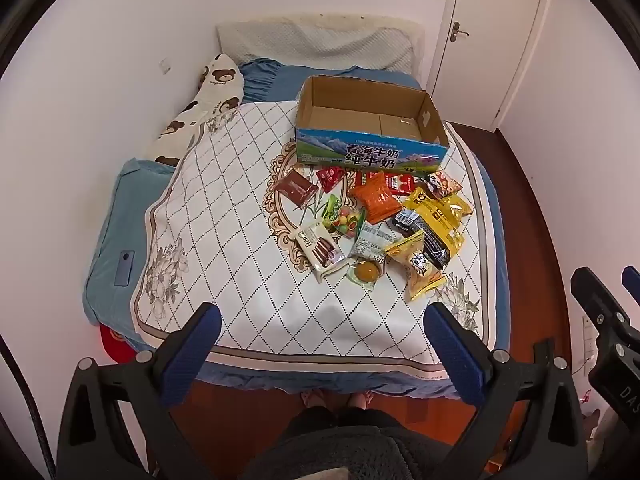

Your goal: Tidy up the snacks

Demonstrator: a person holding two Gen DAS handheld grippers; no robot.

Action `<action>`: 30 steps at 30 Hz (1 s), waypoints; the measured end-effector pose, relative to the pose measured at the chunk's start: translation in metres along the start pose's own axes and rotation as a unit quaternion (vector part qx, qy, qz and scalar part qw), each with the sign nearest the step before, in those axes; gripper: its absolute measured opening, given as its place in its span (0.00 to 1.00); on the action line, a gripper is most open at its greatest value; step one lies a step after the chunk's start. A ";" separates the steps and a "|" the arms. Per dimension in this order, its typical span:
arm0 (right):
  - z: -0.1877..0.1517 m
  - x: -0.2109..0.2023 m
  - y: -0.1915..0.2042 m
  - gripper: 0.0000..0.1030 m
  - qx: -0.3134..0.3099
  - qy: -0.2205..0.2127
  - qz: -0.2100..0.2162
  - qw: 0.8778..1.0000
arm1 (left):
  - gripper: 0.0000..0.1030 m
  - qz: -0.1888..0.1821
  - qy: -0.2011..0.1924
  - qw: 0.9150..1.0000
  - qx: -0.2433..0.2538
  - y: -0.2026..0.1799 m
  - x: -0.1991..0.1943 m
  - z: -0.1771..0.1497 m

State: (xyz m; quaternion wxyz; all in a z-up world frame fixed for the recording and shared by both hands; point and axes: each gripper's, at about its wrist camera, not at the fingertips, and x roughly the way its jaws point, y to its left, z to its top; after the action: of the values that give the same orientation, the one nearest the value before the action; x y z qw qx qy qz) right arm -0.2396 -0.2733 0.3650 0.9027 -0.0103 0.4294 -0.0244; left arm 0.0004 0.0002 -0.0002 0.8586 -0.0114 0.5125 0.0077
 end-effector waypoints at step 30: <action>-0.002 -0.007 0.010 1.00 -0.010 -0.003 0.009 1.000 | 1.00 -0.004 -0.030 1.000 0.001 0.005 -0.019 0.006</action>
State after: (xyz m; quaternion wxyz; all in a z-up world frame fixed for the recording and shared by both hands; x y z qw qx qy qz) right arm -0.2446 -0.2627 0.3688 0.9041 -0.0156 0.4268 -0.0120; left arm -0.0041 0.0055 0.0194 0.8736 -0.0119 0.4864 0.0040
